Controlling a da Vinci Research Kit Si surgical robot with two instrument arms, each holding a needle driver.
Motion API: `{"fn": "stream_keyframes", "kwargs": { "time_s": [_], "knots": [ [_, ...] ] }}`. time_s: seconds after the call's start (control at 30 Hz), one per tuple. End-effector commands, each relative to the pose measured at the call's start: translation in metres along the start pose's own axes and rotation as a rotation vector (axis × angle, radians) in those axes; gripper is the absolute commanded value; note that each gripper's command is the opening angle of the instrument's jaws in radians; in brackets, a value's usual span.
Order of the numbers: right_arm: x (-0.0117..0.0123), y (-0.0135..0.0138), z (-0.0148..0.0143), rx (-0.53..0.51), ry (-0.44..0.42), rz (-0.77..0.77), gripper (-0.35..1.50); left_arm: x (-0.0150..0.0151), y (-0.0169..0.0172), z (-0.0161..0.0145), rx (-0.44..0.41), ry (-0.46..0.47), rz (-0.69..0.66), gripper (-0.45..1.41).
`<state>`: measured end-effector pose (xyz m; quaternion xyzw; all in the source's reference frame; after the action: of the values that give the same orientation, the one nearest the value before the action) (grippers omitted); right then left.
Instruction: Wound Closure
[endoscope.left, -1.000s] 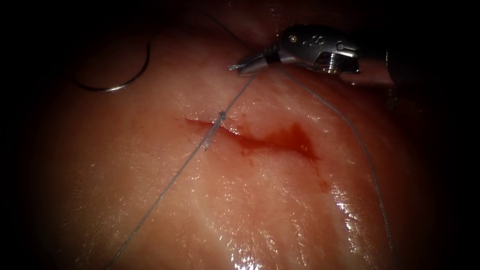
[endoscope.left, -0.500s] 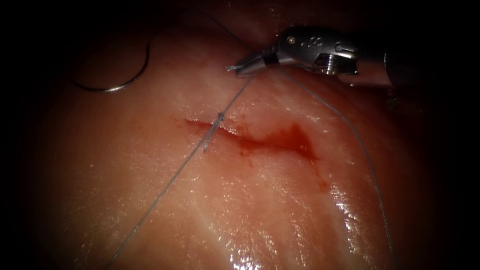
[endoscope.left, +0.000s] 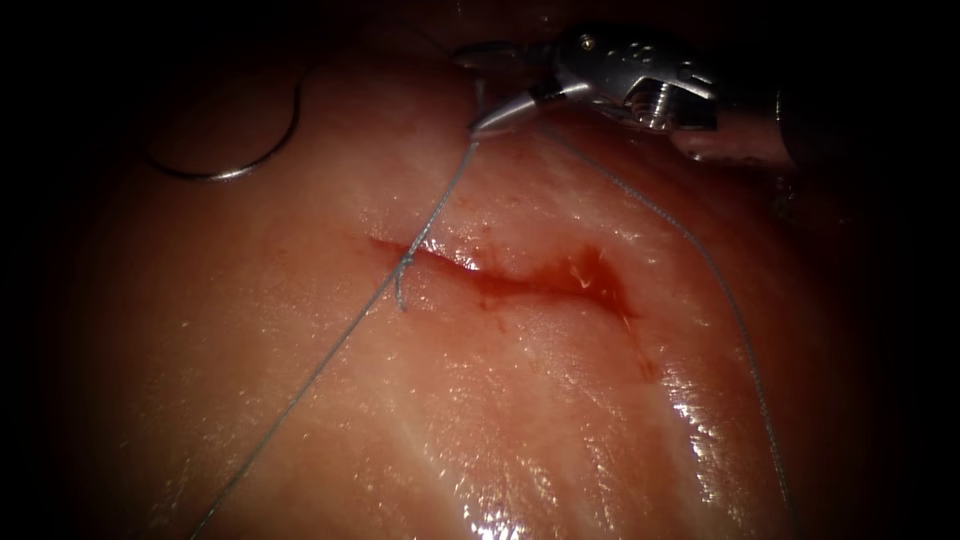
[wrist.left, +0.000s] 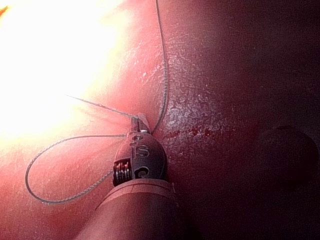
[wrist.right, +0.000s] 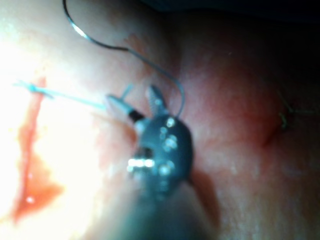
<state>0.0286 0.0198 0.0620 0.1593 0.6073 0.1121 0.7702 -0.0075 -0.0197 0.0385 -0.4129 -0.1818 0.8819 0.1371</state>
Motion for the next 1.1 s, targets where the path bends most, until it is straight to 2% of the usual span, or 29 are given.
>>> {"fn": "stream_keyframes", "kwargs": {
  "time_s": [0.03,0.1,0.17,0.27,0.33,0.4,0.53,0.63,0.77,0.8,0.9,1.0,1.1],
  "knots": [
    [-0.0002,0.0007,0.0003,-0.018,0.011,0.007,1.25,0.0000,0.0006,0.0007,-0.003,0.007,-0.003,-0.45],
    [-0.0001,0.0015,-0.0008,-0.069,0.030,0.025,1.28,0.0012,-0.0001,0.0005,0.002,0.016,0.003,-0.45],
    [0.0000,0.0024,-0.0023,-0.165,-0.016,0.049,1.31,0.0026,-0.0012,0.0001,0.018,0.036,0.022,-0.45],
    [0.0003,0.0031,-0.0040,-0.227,-0.032,0.073,1.30,0.0043,-0.0026,-0.0002,0.042,0.068,0.034,-0.45],
    [0.0007,0.0037,-0.0070,-0.320,-0.087,0.094,1.30,0.0063,-0.0043,-0.0005,0.060,0.101,0.053,-0.45],
    [0.0008,0.0038,-0.0086,-0.358,-0.098,0.102,1.30,0.0078,-0.0058,-0.0007,0.072,0.125,0.066,-0.45],
    [0.0012,0.0028,-0.0109,-0.410,-0.119,0.121,1.33,0.0104,-0.0088,-0.0010,0.099,0.164,0.078,-0.45],
    [0.0018,0.0005,-0.0111,-0.411,-0.085,0.130,1.31,0.0119,-0.0108,-0.0011,0.115,0.188,0.082,-0.45],
    [0.0037,-0.0031,-0.0099,-0.410,-0.034,0.140,1.28,0.0131,-0.0128,-0.0011,0.127,0.204,0.077,-0.45],
    [0.0048,-0.0051,-0.0084,-0.417,-0.001,0.130,1.26,0.0134,-0.0135,-0.0011,0.127,0.203,0.077,-0.45],
    [0.0062,-0.0076,-0.0055,-0.412,0.027,0.127,1.25,0.0139,-0.0144,-0.0011,0.127,0.202,0.082,-0.45],
    [0.0069,-0.0095,-0.0017,-0.405,0.047,0.110,1.21,0.0144,-0.0154,-0.0015,0.122,0.202,0.080,-0.45],
    [0.0065,-0.0107,0.0022,-0.405,0.067,0.093,1.20,0.0152,-0.0167,-0.0020,0.117,0.201,0.086,-0.45]
  ]
}}
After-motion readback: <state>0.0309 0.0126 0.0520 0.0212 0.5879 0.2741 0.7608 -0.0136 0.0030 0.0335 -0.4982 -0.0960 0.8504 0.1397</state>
